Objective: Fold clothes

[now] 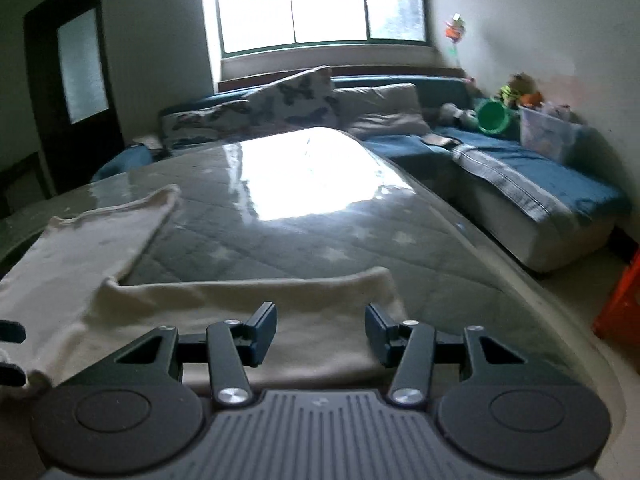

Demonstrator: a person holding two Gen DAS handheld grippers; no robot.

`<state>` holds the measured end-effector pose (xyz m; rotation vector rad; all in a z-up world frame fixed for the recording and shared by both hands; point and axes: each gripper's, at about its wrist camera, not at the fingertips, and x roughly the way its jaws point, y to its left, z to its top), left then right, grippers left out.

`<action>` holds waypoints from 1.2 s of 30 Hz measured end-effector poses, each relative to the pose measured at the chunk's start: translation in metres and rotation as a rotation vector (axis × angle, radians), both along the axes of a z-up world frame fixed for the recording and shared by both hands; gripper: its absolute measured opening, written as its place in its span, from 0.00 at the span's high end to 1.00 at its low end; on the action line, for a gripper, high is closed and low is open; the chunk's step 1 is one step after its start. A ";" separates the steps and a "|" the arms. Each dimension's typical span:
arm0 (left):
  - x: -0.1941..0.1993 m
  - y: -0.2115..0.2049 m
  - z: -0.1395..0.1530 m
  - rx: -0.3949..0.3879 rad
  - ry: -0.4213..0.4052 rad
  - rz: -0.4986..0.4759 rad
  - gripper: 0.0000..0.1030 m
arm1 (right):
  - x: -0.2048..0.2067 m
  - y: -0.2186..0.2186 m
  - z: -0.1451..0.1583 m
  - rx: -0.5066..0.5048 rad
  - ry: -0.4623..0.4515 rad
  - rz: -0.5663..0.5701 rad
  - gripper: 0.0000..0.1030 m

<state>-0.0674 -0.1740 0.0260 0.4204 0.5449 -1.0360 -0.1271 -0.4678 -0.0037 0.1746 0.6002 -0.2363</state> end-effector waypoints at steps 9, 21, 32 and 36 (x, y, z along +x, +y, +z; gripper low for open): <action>-0.012 -0.012 -0.008 0.034 -0.024 -0.048 0.62 | -0.012 -0.013 -0.003 -0.012 -0.013 -0.066 0.47; -0.007 -0.018 -0.009 0.071 -0.008 -0.096 0.62 | -0.013 -0.019 -0.007 0.001 -0.011 -0.082 0.89; -0.008 -0.018 -0.013 0.094 -0.017 -0.143 0.58 | 0.001 -0.035 -0.011 0.010 -0.002 -0.109 0.74; -0.008 -0.020 -0.011 0.085 -0.016 -0.150 0.58 | -0.006 -0.041 -0.011 0.067 -0.027 -0.131 0.67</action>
